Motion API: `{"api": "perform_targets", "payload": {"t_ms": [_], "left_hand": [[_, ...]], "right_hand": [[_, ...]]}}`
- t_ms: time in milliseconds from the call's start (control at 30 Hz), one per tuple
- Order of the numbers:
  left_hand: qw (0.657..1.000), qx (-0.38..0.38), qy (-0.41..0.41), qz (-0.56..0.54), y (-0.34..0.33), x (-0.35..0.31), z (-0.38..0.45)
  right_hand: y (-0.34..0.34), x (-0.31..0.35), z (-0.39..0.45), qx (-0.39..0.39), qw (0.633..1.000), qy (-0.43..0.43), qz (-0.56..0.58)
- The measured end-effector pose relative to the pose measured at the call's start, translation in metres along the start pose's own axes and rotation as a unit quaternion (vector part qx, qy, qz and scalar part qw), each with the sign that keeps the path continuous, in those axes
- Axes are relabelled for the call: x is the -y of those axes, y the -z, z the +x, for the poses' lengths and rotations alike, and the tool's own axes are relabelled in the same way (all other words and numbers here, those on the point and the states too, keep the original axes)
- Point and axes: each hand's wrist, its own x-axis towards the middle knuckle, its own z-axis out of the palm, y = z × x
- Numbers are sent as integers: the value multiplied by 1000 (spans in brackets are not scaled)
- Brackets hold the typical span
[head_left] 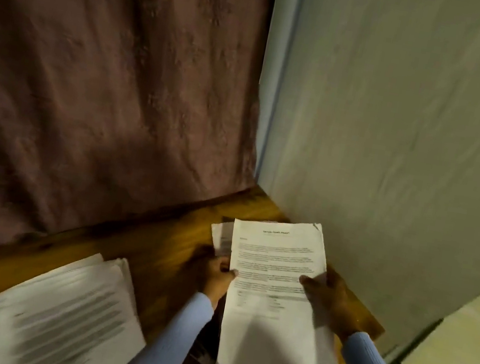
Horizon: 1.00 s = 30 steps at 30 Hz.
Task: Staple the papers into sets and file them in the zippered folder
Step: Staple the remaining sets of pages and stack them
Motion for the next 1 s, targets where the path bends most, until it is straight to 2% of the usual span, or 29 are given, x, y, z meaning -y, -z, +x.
{"api": "perform_targets", "payload": {"t_ms": [100,267,400,533,633,700,767,867,967,1000], "left_hand": [[1000,2,12,24,-19,8,12],[999,-15,4,51,-30,11,30],[997,-65,16,41,-28,13,39],[996,-72,5,50,-14,16,37],[998,-60,3,27,2,19,32],[998,-56,-4,16,15,25,29],[999,-47,-5,8,32,29,19],[999,-50,-9,17,67,34,-4],[993,-95,-14,65,113,46,-32],[989,-122,-24,79,130,51,-45]], "right_hand": [[18,-11,18,13,996,-4,-89],[31,-46,71,-27,980,-29,-197],[24,-45,78,-30,965,7,-260],[33,-69,89,-54,927,65,-364],[7,-24,36,-109,880,81,-455],[-14,-10,17,-115,857,111,-490],[-40,-6,6,-90,857,154,-483],[-92,-9,-8,-6,876,177,-450],[-158,-15,-32,87,825,225,-511],[-180,-15,-43,145,807,252,-514]]}}
